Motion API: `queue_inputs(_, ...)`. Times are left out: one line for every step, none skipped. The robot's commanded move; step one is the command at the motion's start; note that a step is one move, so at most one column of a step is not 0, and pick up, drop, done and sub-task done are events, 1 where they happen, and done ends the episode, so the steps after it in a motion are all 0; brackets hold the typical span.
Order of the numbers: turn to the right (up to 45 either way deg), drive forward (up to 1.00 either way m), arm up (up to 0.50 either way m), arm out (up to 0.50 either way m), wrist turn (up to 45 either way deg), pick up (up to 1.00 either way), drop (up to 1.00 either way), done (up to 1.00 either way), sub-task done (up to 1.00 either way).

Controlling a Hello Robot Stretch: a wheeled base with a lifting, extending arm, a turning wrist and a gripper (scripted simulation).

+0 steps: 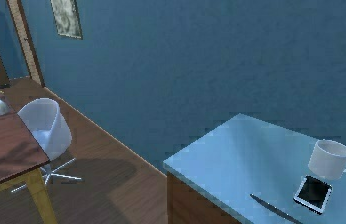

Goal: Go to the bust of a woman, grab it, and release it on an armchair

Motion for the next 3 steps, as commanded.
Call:
queue_inputs(0.0, 0.00, -0.14, 0.00, 0.0, 0.00, 0.00, 0.00, 0.00)
queue_inputs(0.0, 0.00, 0.00, 0.00, 0.0, 1.00, 0.00, 0.00, 0.00)
queue_inputs(0.0, 0.00, 0.10, 0.00, 0.0, 0.00, 0.00, 0.00, 0.00)
